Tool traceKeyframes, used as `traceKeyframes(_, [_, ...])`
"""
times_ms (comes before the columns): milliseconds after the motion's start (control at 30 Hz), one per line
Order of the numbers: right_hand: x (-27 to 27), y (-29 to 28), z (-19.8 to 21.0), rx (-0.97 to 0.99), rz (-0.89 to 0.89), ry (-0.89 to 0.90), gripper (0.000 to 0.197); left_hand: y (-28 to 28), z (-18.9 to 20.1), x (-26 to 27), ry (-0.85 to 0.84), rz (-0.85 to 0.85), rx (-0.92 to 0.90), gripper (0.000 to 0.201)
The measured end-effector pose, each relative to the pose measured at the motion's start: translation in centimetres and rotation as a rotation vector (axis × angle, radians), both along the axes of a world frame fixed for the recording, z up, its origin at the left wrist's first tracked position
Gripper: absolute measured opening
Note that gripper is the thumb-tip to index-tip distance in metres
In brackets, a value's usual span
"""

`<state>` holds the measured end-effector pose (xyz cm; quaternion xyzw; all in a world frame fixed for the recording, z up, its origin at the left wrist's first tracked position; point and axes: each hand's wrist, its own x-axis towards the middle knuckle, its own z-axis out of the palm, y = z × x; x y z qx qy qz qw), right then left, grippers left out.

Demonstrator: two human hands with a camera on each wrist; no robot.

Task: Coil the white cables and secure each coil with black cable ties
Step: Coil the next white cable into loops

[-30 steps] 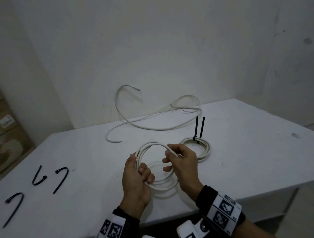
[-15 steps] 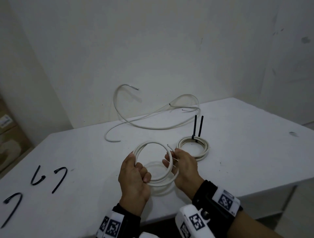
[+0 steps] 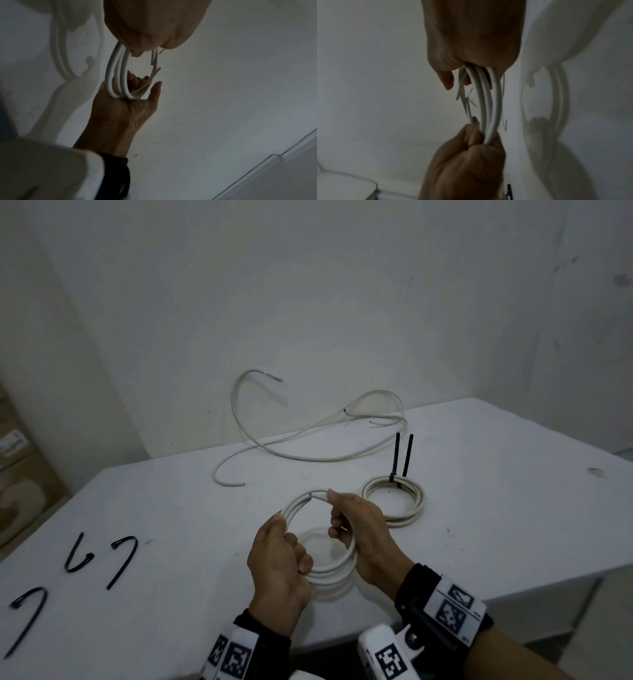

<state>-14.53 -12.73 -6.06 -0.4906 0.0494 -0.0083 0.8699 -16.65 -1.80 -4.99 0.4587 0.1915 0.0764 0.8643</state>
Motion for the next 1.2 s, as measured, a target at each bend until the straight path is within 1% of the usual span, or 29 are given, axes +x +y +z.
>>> traceKeyframes(33, [-0.1,0.2,-0.1,-0.057,-0.046,-0.047,0.018,0.0,0.1,0.0,-0.002,-0.003,0.009,0.022])
traceKeyframes(100, [-0.2,0.4,-0.2,-0.125,-0.142,-0.101,0.033,-0.1,0.1,-0.2,-0.002,-0.014,0.027,0.021])
traceKeyframes(133, [-0.2,0.4,-0.3,-0.143,-0.175,-0.114,0.036,0.0,0.1,-0.2,0.001,-0.02,0.035,0.021])
traceKeyframes(200, [-0.2,0.4,-0.4,-0.203,-0.173,-0.143,0.03,0.2,0.1,-0.4,-0.001,-0.031,0.044,0.021])
traceKeyframes(267, [-0.4,0.1,-0.6,-0.326,-0.109,-0.191,0.027,0.5,0.1,-0.5,-0.005,-0.04,0.049,0.021])
traceKeyframes(367, [-0.4,-0.7,-0.2,-0.567,-0.035,-0.312,0.033,1.5,0.4,-0.6,-0.01,-0.074,0.093,0.018])
traceKeyframes(433, [-0.1,-1.2,0.9,-0.776,0.021,-0.404,0.038,2.5,0.6,-0.7,-0.007,-0.125,0.167,0.017])
traceKeyframes(467, [0.2,-1.3,1.5,-0.91,0.079,-0.444,0.039,2.9,0.8,-0.7,-0.001,-0.156,0.207,0.017])
traceKeyframes(533, [0.7,-0.9,2.6,-1.168,0.201,-0.497,0.034,3.9,1.2,-0.7,0.006,-0.201,0.256,0.018])
traceKeyframes(567, [0.9,-0.5,3.0,-1.24,0.223,-0.512,0.03,4.3,1.4,-0.7,0.007,-0.216,0.265,0.02])
traceKeyframes(633, [1.0,0.3,3.2,-1.263,0.206,-0.534,0.022,5.0,1.7,-0.7,0.013,-0.23,0.274,0.021])
traceKeyframes(700, [1.0,1.0,2.9,-1.198,0.177,-0.526,0.019,5.6,1.8,-0.9,0.015,-0.23,0.279,0.021])
traceKeyframes(767, [0.9,1.5,2.4,-1.042,0.216,-0.471,0.015,6.1,1.7,-1.0,0.02,-0.228,0.288,0.019])
traceKeyframes(833, [1.1,1.6,2.0,-0.8,0.331,-0.377,0.014,6.6,1.5,-1.1,0.031,-0.236,0.296,0.016])
traceKeyframes(867, [1.2,1.5,1.9,-0.712,0.388,-0.325,0.015,6.8,1.4,-1.1,0.038,-0.247,0.298,0.015])
traceKeyframes(900, [1.3,1.5,2.0,-0.679,0.434,-0.286,0.015,7.0,1.4,-1.2,0.043,-0.261,0.302,0.015])
traceKeyframes(933, [1.4,1.5,2.0,-0.702,0.463,-0.263,0.015,7.3,1.4,-1.2,0.047,-0.276,0.314,0.015])
traceKeyframes(1000, [1.6,1.5,2.2,-0.81,0.497,-0.266,0.017,7.6,1.7,-1.1,0.057,-0.317,0.368,0.017])
traceKeyframes(1100, [1.5,2.0,2.9,-0.999,0.532,-0.361,0.032,7.9,2.5,-1.2,0.073,-0.423,0.495,0.02])
traceKeyframes(1133, [1.4,2.3,3.2,-1.098,0.535,-0.419,0.031,7.9,2.8,-1.2,0.086,-0.464,0.542,0.021])
traceKeyframes(1200, [1.2,3.2,3.8,-1.268,0.542,-0.499,0.021,7.9,3.4,-1.0,0.129,-0.531,0.6,0.026])
